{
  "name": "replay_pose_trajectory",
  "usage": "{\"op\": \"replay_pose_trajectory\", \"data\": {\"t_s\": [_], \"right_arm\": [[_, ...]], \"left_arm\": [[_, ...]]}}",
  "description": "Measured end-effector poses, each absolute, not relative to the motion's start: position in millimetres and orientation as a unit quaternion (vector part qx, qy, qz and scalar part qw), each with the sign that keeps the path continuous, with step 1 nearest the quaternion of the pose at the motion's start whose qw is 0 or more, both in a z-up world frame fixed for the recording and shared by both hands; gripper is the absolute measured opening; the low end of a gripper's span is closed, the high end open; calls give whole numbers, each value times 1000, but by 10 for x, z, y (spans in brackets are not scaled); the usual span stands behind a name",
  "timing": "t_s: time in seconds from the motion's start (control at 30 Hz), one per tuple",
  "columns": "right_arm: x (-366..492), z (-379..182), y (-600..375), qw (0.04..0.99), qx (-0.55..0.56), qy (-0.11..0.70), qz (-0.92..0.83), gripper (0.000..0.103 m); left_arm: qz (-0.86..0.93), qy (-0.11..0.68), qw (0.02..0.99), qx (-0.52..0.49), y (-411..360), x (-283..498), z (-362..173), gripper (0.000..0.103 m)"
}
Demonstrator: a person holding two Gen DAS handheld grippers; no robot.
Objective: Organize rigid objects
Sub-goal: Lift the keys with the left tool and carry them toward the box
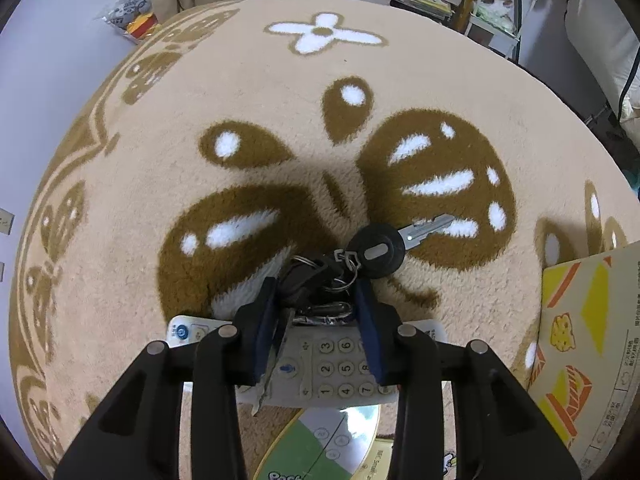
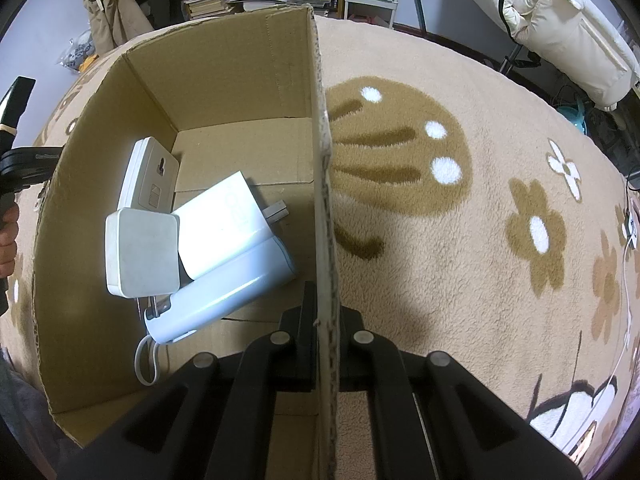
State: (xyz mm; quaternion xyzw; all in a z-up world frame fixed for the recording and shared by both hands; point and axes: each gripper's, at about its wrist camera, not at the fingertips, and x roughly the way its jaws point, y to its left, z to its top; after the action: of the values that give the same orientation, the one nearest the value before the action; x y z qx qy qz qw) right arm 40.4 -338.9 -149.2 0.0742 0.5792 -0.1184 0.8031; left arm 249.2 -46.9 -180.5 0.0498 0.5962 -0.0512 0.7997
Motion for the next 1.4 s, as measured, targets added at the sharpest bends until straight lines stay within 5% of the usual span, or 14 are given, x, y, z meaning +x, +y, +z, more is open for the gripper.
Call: {"op": "replay_pose_trajectory", "data": {"t_s": [0.57,1.4], "right_arm": [[406,-1478,-3399,803,78,579,-117,5],[408,-1483,-3446,804,83,577,-115,5]], "left_arm": [[-39,563,824,52,-358,2250,-1366,35],[-154,402,897,103,-1203,1324,42,35]]}}
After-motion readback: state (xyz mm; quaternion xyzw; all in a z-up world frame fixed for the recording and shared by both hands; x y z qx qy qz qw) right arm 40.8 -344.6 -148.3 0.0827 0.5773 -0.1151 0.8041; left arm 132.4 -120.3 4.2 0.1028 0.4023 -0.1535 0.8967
